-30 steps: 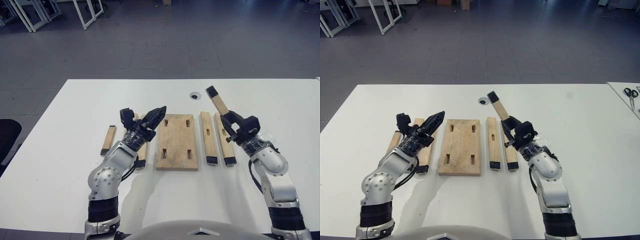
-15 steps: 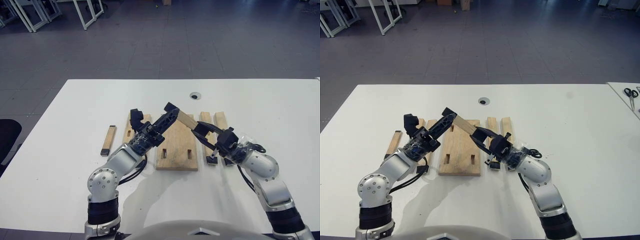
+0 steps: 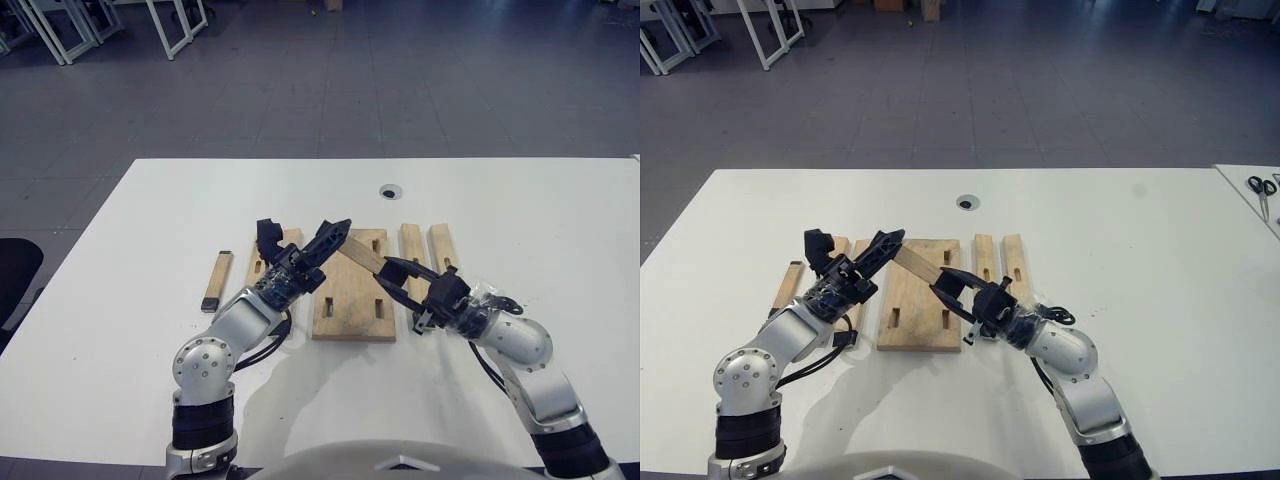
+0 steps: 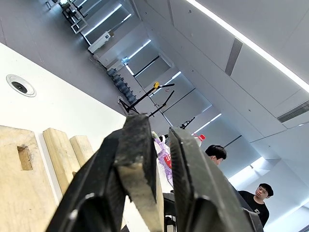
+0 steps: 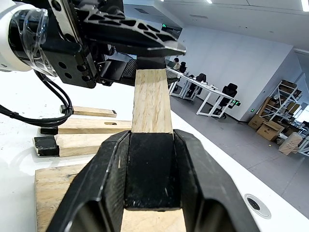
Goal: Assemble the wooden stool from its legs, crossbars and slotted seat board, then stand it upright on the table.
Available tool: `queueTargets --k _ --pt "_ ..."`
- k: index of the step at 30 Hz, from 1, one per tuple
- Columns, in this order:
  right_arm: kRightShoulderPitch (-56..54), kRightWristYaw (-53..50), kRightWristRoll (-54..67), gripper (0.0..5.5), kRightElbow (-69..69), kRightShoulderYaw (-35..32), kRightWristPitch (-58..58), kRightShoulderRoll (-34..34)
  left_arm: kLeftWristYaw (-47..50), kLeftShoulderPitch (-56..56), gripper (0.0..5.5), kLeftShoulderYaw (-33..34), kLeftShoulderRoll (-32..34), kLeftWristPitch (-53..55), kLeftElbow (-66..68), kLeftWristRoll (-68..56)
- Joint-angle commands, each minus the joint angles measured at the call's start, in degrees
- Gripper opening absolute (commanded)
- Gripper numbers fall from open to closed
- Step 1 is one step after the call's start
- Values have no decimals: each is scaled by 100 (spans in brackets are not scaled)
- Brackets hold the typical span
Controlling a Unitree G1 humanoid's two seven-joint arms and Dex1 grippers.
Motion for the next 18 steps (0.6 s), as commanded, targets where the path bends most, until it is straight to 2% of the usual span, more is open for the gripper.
queueTargets --k 1,4,9,10,15,18 --pt "36 0 40 128 -28 -31 170 -64 -99 94 71 64 79 -87 105 122" --pt "28 22 82 128 -49 -39 217 -68 -157 156 48 93 113 -142 215 224" --pt "54 92 64 128 -89 -34 212 -109 -84 174 47 179 74 -306 444 468" --pt "40 58 -39 166 -63 -43 190 -130 -55 141 47 217 54 -322 472 461" --pt "32 -111 -579 262 153 -63 56 -284 86 -101 44 574 103 -334 531 222" --pt "100 -326 -931 267 328 -98 33 -343 30 -246 44 944 561 -595 684 704"
